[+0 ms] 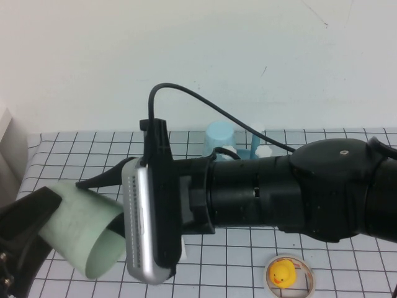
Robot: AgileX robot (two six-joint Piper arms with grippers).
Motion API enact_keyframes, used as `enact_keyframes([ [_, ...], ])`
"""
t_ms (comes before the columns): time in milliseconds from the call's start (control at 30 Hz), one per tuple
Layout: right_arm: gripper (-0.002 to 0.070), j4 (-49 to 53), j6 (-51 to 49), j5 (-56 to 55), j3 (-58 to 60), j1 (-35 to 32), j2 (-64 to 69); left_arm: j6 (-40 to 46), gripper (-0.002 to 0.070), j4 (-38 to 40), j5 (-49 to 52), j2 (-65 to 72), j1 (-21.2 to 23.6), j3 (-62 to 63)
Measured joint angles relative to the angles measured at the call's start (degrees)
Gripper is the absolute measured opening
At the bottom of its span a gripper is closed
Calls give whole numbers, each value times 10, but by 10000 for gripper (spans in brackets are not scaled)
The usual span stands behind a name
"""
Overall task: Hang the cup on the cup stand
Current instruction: Adjust the cup with two arms
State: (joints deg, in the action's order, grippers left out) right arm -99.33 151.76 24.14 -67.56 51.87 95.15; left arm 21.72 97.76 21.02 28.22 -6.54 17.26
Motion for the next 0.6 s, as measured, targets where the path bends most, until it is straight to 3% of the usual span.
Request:
enact_keyframes([
  [100,217,-5,-18,-5,0,-2,0,-9,535,0,1,0,0,0],
  [200,96,-13,-29,-9,0,-6,0,-39,641,-11,16,0,0,0],
  [267,57,-14,-31,-11,0,-6,0,-52,671,-17,23,0,0,0],
  [600,20,-1,-49,75,0,0,1,-86,666,-17,19,0,0,1],
])
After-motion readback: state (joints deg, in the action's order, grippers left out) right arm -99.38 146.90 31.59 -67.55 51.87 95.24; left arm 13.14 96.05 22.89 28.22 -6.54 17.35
